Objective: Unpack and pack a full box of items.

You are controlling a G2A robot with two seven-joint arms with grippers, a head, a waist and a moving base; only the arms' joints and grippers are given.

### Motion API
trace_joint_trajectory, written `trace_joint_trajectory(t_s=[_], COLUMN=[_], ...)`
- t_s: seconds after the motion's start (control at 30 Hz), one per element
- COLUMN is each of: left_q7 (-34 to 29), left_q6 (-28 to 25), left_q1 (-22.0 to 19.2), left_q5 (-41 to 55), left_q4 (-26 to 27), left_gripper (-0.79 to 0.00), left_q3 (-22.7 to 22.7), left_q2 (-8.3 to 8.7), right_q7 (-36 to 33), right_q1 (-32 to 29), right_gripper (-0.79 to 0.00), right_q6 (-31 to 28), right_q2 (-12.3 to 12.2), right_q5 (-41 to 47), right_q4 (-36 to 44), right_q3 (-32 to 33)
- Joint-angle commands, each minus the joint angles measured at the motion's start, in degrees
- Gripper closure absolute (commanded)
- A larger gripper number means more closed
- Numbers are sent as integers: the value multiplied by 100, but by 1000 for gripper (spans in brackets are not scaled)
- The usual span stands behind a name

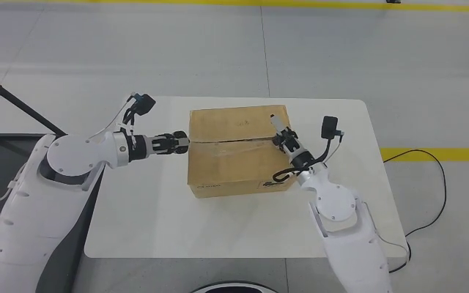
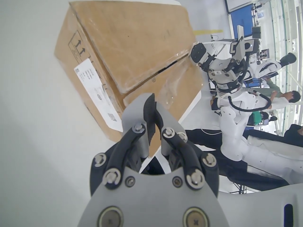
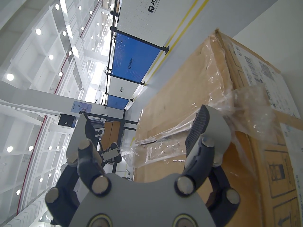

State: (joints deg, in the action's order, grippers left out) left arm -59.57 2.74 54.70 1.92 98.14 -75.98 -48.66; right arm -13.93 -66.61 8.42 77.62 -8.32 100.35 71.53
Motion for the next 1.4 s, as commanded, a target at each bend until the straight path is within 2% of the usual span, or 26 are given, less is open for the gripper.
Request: trace_joint_trajectory(t_s=[0.0,0.2,0.37,0.43,0.5,0.6,0.67,1.0,1.37], left_q7=[-3,30,109,136,162,199,211,227,-45], left_q6=[-7,-27,-37,-33,-33,-24,-5,75,63], left_q1=[-19,-44,-70,-81,-96,-119,-133,-114,65], left_q5=[0,-9,27,32,40,8,-37,-101,-111], left_q4=[-14,-63,-83,-88,-97,-128,-151,-155,-40], left_gripper=[0,0,0,0,0,0,0,0,0], left_q3=[22,68,72,72,70,63,58,15,-96], left_q2=[-3,-11,-18,-21,-23,-23,-21,-11,34], right_q7=[24,85,95,93,91,87,90,83,37], right_q1=[0,-64,-86,-86,-85,-87,-92,-128,-123], right_gripper=[-785,-785,-785,-674,-388,-179,0,0,0], right_q6=[-60,-528,-603,-610,-615,-605,-613,-619,-611], right_q2=[3,5,4,4,4,4,4,3,4], right_q5=[23,100,85,73,61,38,34,-12,-42], right_q4=[25,109,120,122,124,136,148,189,168], right_q3=[7,38,49,53,56,57,60,73,68])
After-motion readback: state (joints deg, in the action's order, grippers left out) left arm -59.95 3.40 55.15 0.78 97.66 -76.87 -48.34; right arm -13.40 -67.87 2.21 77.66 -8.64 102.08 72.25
